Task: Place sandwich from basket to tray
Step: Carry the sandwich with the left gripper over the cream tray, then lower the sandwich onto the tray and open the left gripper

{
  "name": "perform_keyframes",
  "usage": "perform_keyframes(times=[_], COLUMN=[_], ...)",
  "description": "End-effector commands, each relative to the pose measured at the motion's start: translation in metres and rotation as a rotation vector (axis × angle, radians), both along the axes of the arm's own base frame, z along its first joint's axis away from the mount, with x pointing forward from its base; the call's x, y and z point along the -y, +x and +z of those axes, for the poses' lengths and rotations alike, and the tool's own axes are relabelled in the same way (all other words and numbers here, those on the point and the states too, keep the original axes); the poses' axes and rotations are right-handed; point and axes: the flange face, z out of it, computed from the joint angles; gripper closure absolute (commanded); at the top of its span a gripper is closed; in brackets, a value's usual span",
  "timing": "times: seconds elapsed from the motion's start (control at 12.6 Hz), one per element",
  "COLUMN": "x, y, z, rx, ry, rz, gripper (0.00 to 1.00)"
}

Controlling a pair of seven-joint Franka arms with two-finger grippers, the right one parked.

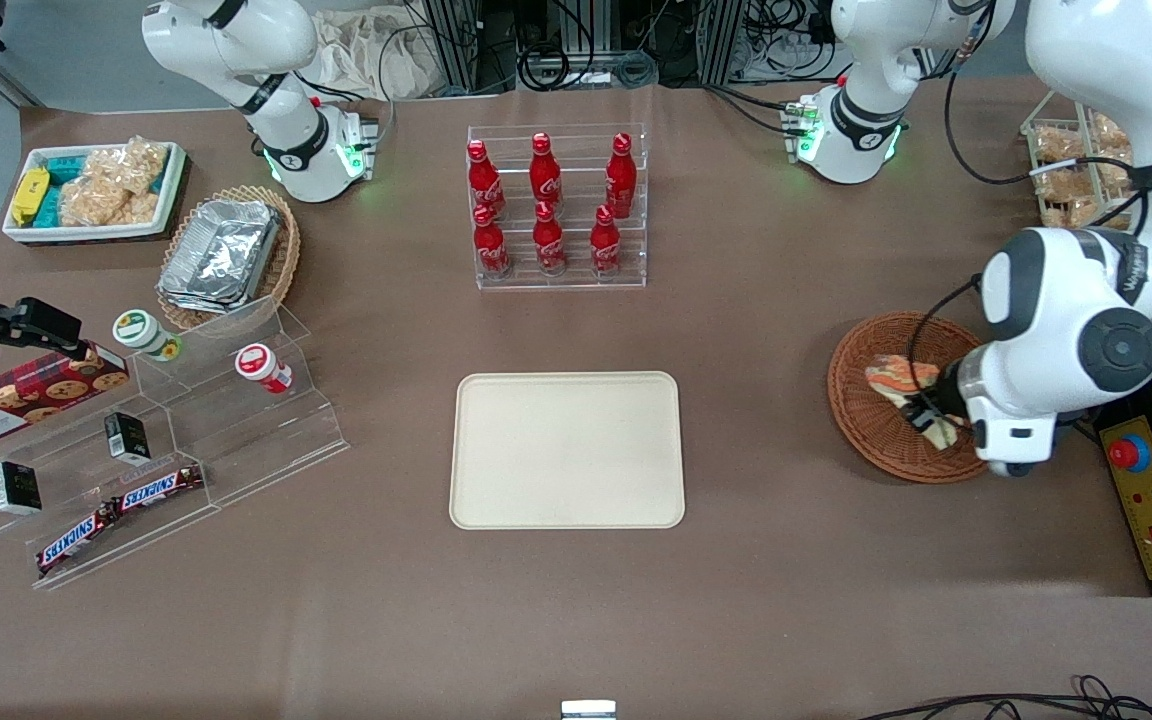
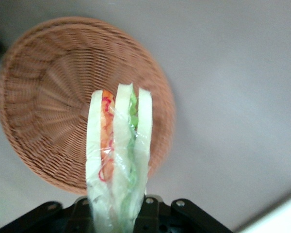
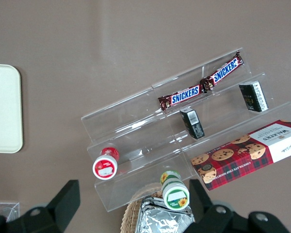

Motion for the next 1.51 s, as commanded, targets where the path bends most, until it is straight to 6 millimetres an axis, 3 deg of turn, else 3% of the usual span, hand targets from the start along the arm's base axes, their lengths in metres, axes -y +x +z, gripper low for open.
perform_keyframes(times=[0.0, 0.08, 0.24, 0.32, 0.48, 0.79, 0.95, 1.11, 1.19, 1.27, 1.35, 1.43], x=[0.108, 0.153, 0.221, 0.251, 0.285, 0.334, 0.335, 0.342, 0.340, 0.340, 0.340, 0.338], y=[0.028, 0.036, 0.042, 0.041, 0.035, 0.002, -0.002, -0.009, -0.008, -0.008, -0.008, -0.006], z=[-0.005, -0.010, -0.029, -0.043, -0.072, -0.127, -0.147, -0.156, -0.156, -0.156, -0.154, -0.148], rx=[0.026, 0.049, 0.081, 0.080, 0.115, 0.122, 0.110, 0.111, 0.112, 0.112, 0.114, 0.122], ry=[-0.025, -0.041, -0.069, -0.079, -0.100, -0.107, -0.097, -0.105, -0.107, -0.106, -0.105, -0.107], rz=[-0.150, -0.201, -0.285, -0.307, -0.346, -0.427, -0.452, -0.558, -0.592, -0.592, -0.601, -0.593], gripper=[1.00, 1.00, 1.00, 1.00, 1.00, 1.00, 1.00, 1.00, 0.95, 0.22, 0.00, 0.00])
